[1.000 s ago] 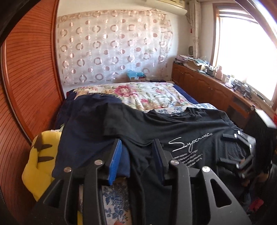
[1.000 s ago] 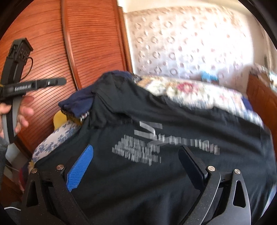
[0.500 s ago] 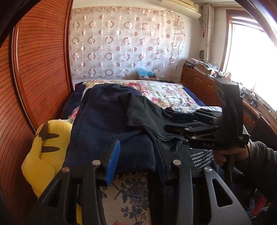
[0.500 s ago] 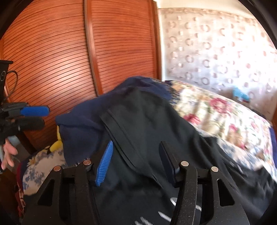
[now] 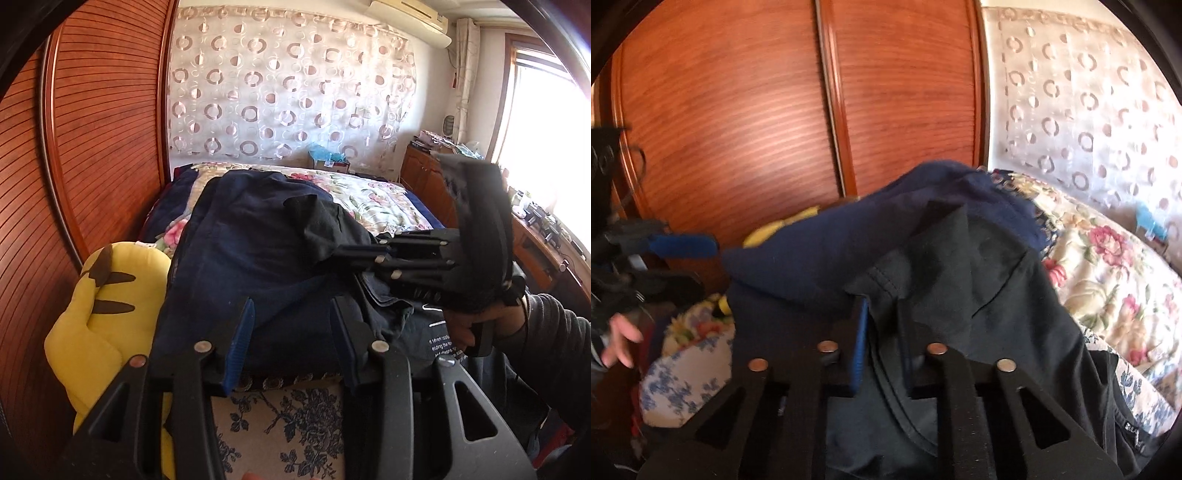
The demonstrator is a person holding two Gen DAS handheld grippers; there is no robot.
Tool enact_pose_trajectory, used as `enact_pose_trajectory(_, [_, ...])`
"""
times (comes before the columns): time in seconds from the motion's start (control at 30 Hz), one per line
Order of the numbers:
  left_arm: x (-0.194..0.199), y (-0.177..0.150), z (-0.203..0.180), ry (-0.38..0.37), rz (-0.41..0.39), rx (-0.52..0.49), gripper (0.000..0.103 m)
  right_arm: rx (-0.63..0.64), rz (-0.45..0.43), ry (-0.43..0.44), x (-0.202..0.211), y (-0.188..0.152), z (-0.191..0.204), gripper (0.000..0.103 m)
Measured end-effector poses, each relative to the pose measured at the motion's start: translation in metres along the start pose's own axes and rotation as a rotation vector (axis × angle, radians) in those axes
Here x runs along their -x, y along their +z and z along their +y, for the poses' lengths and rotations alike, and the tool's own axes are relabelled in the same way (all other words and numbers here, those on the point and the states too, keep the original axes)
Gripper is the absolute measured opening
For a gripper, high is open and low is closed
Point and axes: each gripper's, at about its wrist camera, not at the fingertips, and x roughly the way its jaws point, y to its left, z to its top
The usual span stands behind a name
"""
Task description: Fold small clothes
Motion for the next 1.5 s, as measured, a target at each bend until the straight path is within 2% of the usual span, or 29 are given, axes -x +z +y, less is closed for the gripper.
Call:
enact_pose_trajectory(0.13, [-0.005,0.003,-0.007,-0.019,-0.004,-0.012,0.041,-0.073,-0.050,0.022,0.016,0.008,-0.020,0.008])
enact_pose_trajectory(0.23, [-0.006,0.005,-0.015,-0.032,-0.006,-0.018,0.042,-0.105,-0.079,-0.005,0.023,0.013,-0.035,0.006])
enact_pose_trajectory(0.33, [-0.008,0.005,-0.024,-0.043,-0.005,-0.032,0.042,-0.135,-0.093,-0.084,0.031,0.016,-0.051,0.004])
enact_pose_trajectory(0.43, [-0.010,0.006,-0.033,-0.058,-0.003,-0.042,0.042,-0.215,-0.069,-0.195,0.037,0.014,-0.078,0.004])
enact_pose_trajectory(0.5, [-0.012,0.006,-0.040,-0.069,0.002,-0.051,0.042,-0.270,-0.049,-0.239,0.039,0.010,-0.094,0.006])
enact_pose_trajectory(0.53, [-0.014,0.005,-0.044,-0.074,0.004,-0.058,0.042,-0.288,-0.021,-0.240,0.039,0.007,-0.103,0.009])
enact_pose_trajectory(0.57, [-0.016,0.005,-0.048,-0.077,0.008,-0.061,0.042,-0.295,-0.006,-0.251,0.039,0.005,-0.107,0.018])
enact_pose_trajectory(0.6, [-0.017,0.005,-0.050,-0.083,0.012,-0.062,0.042,-0.296,0.003,-0.279,0.042,0.001,-0.110,0.032])
enact_pose_trajectory(0.63, [-0.019,0.005,-0.055,-0.091,0.016,-0.064,0.042,-0.294,0.005,-0.294,0.045,-0.002,-0.112,0.040])
enact_pose_trajectory(0.67, [-0.021,0.005,-0.059,-0.096,0.018,-0.069,0.042,-0.294,0.006,-0.290,0.048,-0.004,-0.114,0.052])
enact_pose_trajectory(0.77, [-0.029,0.006,-0.074,-0.107,0.030,-0.092,0.042,-0.292,0.009,-0.290,0.068,-0.014,-0.116,0.054])
enact_pose_trajectory(0.87, [-0.043,0.009,-0.092,-0.144,0.045,-0.117,0.043,-0.283,0.004,-0.303,0.102,-0.034,-0.118,0.054])
enact_pose_trajectory(1.1, [-0.090,0.005,-0.142,-0.197,0.123,-0.197,0.043,-0.340,0.007,-0.468,0.213,-0.109,-0.134,0.054])
enact_pose_trajectory(1.27, [-0.120,-0.004,-0.171,-0.192,0.189,-0.246,0.043,-0.523,-0.012,-0.598,0.298,-0.190,-0.158,0.054])
enact_pose_trajectory(1.33, [-0.128,-0.006,-0.178,-0.191,0.210,-0.264,0.043,-0.560,0.001,-0.662,0.322,-0.217,-0.161,0.054])
enact_pose_trajectory(1.5, [-0.145,-0.012,-0.189,-0.178,0.256,-0.289,0.043,-0.674,0.033,-0.723,0.366,-0.269,-0.177,0.054])
